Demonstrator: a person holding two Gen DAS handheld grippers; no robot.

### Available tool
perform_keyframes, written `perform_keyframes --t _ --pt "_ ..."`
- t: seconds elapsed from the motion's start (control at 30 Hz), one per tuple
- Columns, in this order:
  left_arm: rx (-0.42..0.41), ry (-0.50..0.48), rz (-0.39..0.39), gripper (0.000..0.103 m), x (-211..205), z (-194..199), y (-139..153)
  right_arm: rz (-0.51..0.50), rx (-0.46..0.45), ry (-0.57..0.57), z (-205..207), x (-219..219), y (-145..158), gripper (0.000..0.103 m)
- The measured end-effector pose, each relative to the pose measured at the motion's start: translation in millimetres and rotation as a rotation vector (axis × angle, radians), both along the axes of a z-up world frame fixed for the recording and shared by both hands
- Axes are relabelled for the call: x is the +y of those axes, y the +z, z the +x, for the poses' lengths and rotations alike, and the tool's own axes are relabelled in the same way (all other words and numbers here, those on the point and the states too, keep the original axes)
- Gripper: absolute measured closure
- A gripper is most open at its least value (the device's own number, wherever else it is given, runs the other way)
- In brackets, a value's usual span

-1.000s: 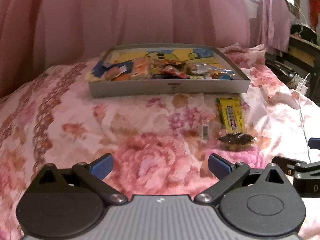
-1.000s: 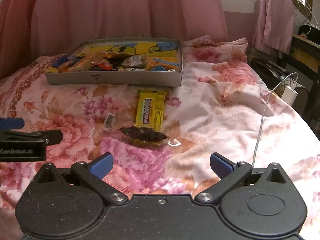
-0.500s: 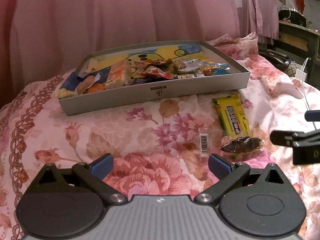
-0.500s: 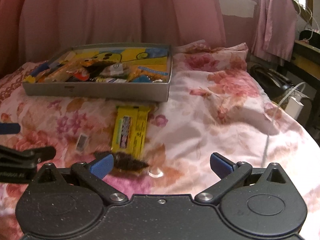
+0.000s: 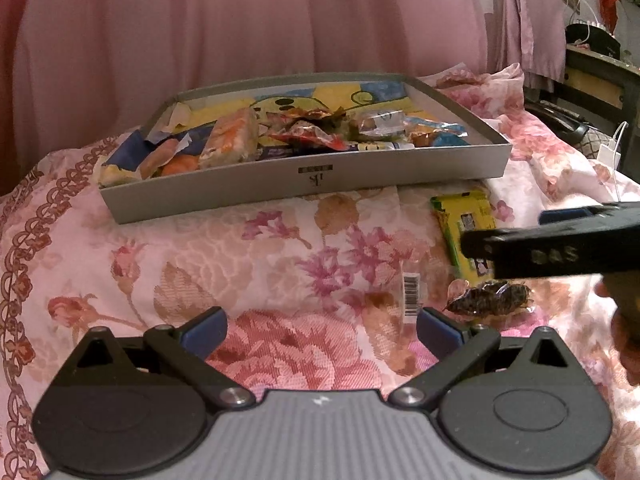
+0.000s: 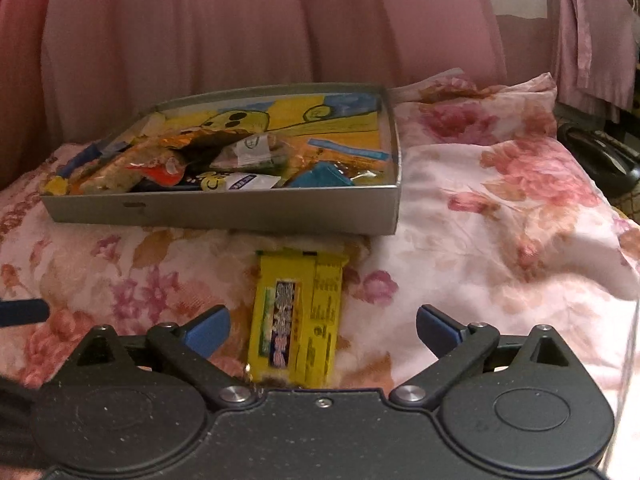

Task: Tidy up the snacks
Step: 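Close the right tool on the yellow wafer bar while the left tool lowers to the dark packet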

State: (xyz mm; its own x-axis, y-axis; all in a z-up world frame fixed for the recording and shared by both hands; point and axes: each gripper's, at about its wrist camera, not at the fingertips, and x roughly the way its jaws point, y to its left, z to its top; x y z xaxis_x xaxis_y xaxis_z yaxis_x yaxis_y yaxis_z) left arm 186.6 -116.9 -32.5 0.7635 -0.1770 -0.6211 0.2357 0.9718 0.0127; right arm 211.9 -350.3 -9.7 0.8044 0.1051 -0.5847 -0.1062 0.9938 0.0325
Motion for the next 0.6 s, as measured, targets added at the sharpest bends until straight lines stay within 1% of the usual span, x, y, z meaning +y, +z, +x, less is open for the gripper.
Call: perform_keyframes --t 0.13,0.23,0.33,0.4,0.43,0.5,0.53,0.6 --pt "0.002 -0.007 -0.002 0.0 -0.1 0.2 -2.5 -0.046 0.033 -0.047 12.8 4.5 -8.0 0.007" --pt "0.004 -0.012 -0.004 0.0 -0.7 1.1 -4.1 -0.047 0.03 -0.062 13.2 0.1 -10.4 0.007" --pt "0.009 -0.015 -0.007 0.0 -1.2 1.6 -5.4 -0.049 0.035 -0.081 12.1 -5.3 -9.4 0.013" --pt "0.01 -0.017 -0.007 0.0 -1.2 1.0 -5.6 -0.014 0.049 -0.082 12.2 -10.1 -9.6 0.023" --pt "0.01 -0.018 -0.008 0.0 -1.1 0.6 -5.6 0.014 0.062 -0.083 12.6 -13.1 -9.7 0.026" --pt "0.011 -0.017 -0.011 0.0 -0.7 -0.4 -4.9 0.077 0.094 -0.085 13.6 -19.2 -10.3 0.037" --pt "0.012 -0.018 -0.015 0.0 -0.5 -0.8 -4.2 0.106 0.109 -0.084 13.2 -22.1 -10.5 0.041" --pt "0.012 -0.023 -0.027 0.0 0.2 -2.0 -2.8 0.147 0.135 -0.079 11.8 -24.9 -9.7 0.054"
